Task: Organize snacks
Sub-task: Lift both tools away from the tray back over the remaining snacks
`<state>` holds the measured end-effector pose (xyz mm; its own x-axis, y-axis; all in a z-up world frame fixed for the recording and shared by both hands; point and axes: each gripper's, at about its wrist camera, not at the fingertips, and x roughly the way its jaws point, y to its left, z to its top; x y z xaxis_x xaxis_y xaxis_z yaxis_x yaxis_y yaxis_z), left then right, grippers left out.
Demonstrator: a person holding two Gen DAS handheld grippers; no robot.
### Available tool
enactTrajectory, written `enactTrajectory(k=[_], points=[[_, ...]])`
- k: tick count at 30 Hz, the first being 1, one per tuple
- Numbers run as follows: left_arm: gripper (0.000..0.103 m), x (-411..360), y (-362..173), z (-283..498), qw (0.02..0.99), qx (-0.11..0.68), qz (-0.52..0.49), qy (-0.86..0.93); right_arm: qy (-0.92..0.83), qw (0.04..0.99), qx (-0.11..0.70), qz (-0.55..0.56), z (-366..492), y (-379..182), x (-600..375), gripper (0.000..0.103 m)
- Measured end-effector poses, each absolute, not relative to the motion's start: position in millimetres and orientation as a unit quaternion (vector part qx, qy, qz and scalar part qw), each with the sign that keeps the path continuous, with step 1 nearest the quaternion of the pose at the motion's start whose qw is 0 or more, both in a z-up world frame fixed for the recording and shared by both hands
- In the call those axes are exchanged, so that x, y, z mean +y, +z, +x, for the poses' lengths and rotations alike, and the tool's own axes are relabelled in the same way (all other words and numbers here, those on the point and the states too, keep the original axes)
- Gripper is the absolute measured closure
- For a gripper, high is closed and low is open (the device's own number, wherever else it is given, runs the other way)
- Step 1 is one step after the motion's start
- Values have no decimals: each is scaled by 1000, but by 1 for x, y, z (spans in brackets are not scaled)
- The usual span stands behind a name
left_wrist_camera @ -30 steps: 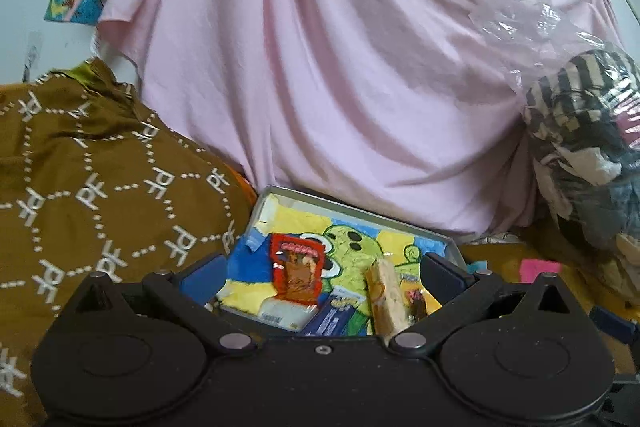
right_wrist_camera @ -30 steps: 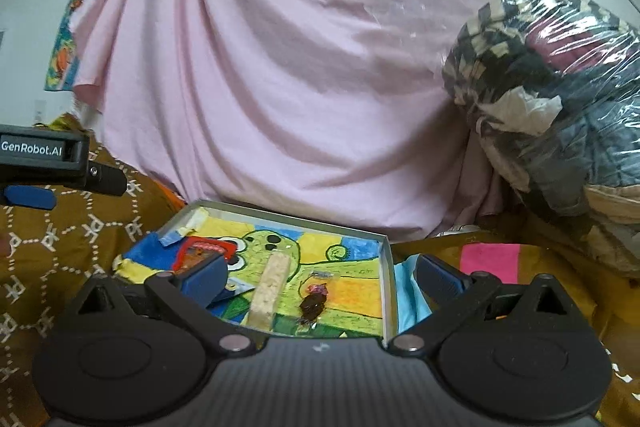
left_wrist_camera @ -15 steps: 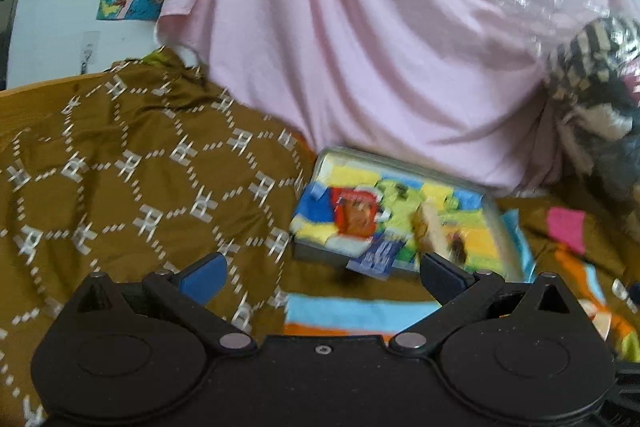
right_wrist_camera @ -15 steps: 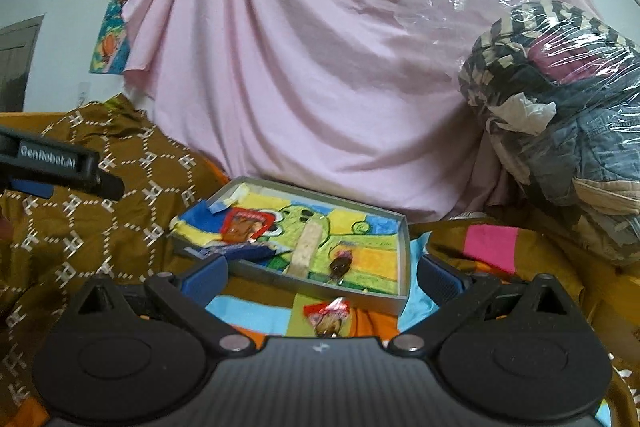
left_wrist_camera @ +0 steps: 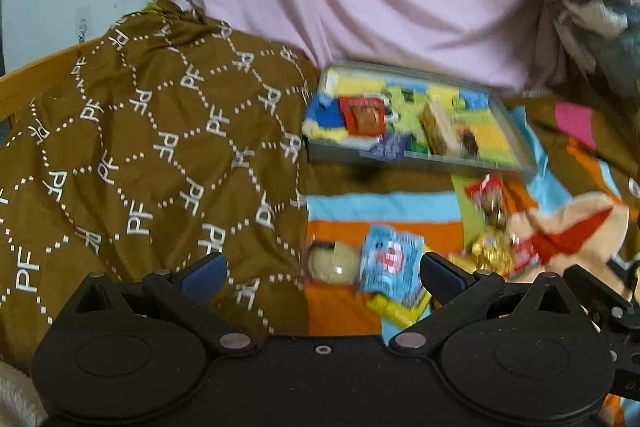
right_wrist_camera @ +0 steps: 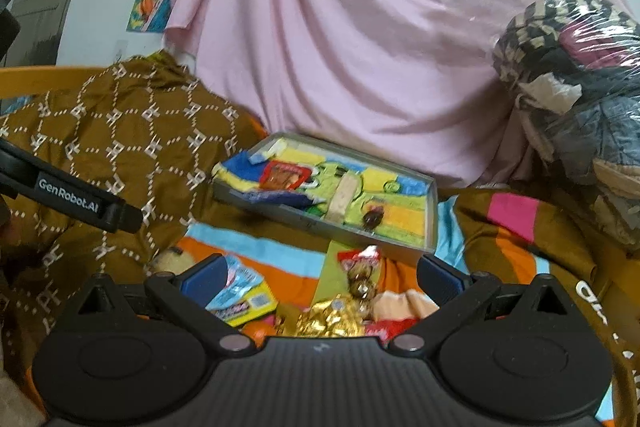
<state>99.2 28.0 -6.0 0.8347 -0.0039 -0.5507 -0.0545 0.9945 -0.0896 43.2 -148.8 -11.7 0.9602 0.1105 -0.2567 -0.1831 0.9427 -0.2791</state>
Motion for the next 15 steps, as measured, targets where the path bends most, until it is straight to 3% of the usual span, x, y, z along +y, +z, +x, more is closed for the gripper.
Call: enactTrajectory(k=[15], points=[[1, 20, -27, 114, 927, 374, -27, 14, 95, 949, 207, -216, 54, -41, -128, 0]])
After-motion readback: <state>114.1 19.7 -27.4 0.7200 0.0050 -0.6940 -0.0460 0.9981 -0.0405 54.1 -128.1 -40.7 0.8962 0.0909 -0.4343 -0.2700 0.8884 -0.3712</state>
